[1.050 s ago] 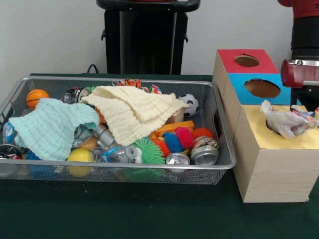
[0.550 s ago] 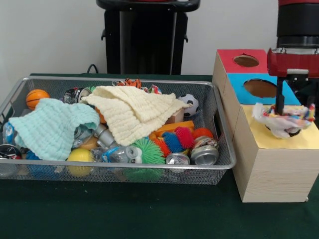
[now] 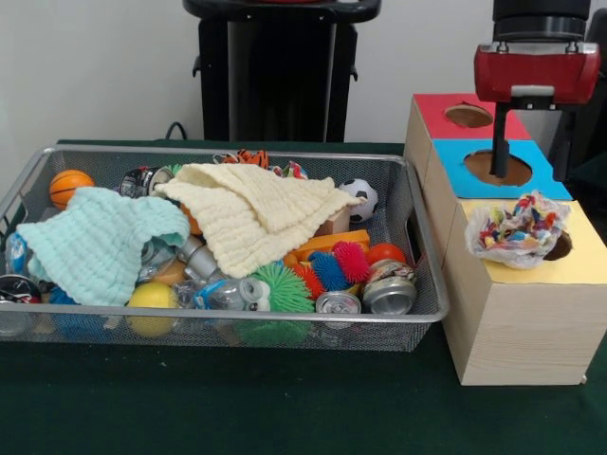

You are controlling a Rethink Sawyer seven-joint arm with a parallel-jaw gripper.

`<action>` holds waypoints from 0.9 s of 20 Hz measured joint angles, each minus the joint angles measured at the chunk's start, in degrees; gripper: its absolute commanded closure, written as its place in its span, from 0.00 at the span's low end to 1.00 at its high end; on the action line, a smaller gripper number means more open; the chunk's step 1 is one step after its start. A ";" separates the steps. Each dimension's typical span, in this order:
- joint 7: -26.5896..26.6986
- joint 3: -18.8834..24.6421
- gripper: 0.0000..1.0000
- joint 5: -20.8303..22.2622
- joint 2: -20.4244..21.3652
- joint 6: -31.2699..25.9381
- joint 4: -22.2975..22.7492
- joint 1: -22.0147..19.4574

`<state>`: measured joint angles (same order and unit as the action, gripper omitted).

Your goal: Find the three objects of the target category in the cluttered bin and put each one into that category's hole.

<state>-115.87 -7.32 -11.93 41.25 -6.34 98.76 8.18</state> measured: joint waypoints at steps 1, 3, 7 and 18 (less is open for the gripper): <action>0.00 0.04 0.00 0.00 0.11 -0.06 0.00 -0.06; 0.00 0.25 0.00 0.00 0.47 -0.27 0.00 -0.26; 0.00 1.00 0.00 0.00 0.91 -0.37 0.00 -0.64; 0.00 1.70 0.00 2.99 1.14 -0.71 0.01 -1.51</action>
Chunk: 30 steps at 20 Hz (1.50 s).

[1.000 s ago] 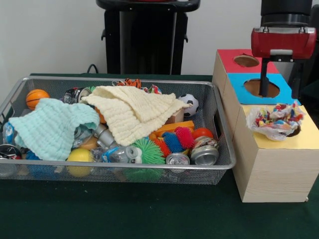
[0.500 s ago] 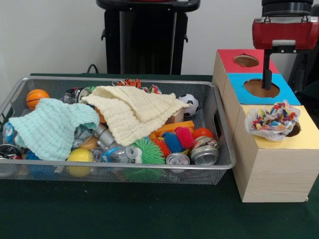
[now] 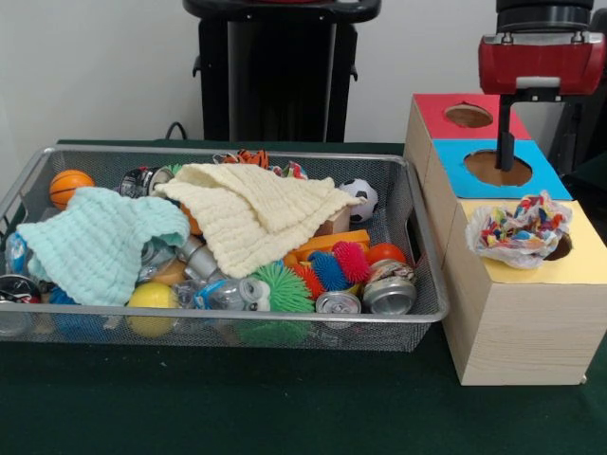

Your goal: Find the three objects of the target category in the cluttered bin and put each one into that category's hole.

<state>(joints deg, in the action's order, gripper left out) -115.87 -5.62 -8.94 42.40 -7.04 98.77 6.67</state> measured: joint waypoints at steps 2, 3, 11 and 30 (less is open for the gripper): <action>0.00 0.41 0.00 1.13 0.12 -0.16 -0.01 -0.82; 0.00 0.72 0.00 1.84 0.22 -0.28 -0.01 -1.42; 0.00 1.10 0.00 5.35 0.76 -2.10 -0.02 -5.01; 0.00 0.65 0.00 7.83 -4.49 -2.93 -4.53 -3.14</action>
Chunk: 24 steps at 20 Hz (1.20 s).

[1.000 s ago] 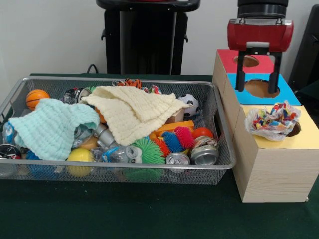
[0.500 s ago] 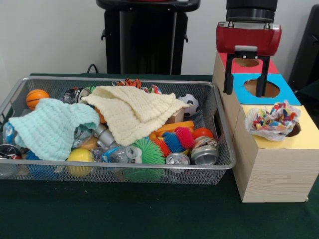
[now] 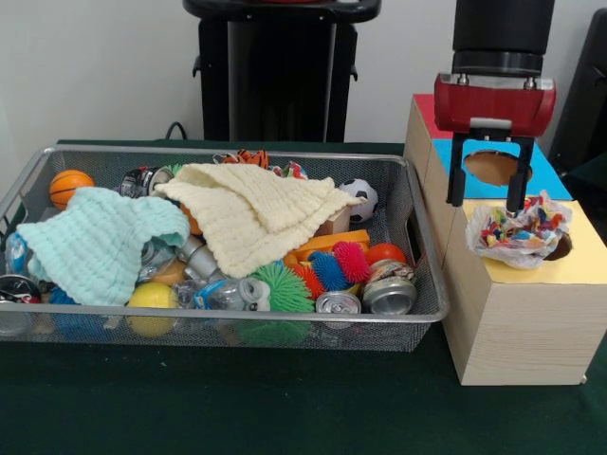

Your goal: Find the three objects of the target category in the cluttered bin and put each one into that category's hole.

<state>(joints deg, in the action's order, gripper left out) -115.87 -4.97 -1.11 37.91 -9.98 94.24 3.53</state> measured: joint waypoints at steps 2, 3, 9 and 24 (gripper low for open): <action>0.00 0.00 0.00 0.00 -1.01 0.00 -0.60 0.34; 0.00 -0.01 0.00 0.00 -1.21 0.00 -0.69 0.40; 0.00 -0.79 0.00 0.00 -3.52 0.00 -1.80 1.43; 0.01 -7.92 0.00 -0.47 -9.79 0.26 -6.77 8.74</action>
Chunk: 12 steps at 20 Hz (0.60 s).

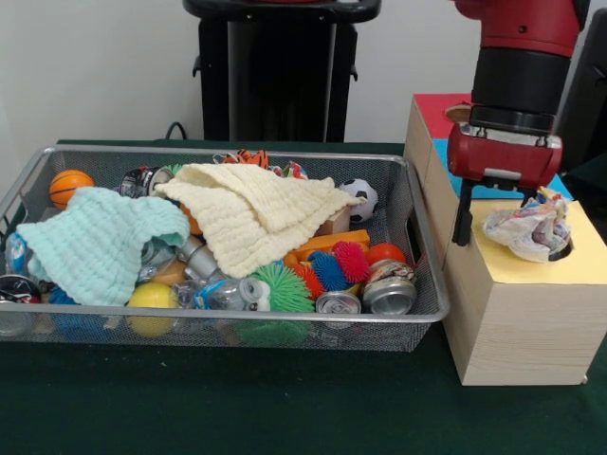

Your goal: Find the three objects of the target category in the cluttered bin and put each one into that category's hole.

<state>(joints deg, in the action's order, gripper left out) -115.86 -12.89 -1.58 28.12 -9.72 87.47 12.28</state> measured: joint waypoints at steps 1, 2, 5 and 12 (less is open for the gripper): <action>0.00 -0.72 0.00 -0.27 -0.50 0.00 -0.42 0.61; 0.00 -1.36 0.00 -0.61 -0.90 0.00 -0.75 1.15; 0.00 -2.49 0.00 -1.45 -1.60 0.01 -1.20 2.06; 0.00 -2.91 0.00 -3.00 -1.96 -0.02 -1.29 2.33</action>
<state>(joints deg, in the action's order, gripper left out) -115.86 -15.80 -4.58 26.16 -9.74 86.17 14.61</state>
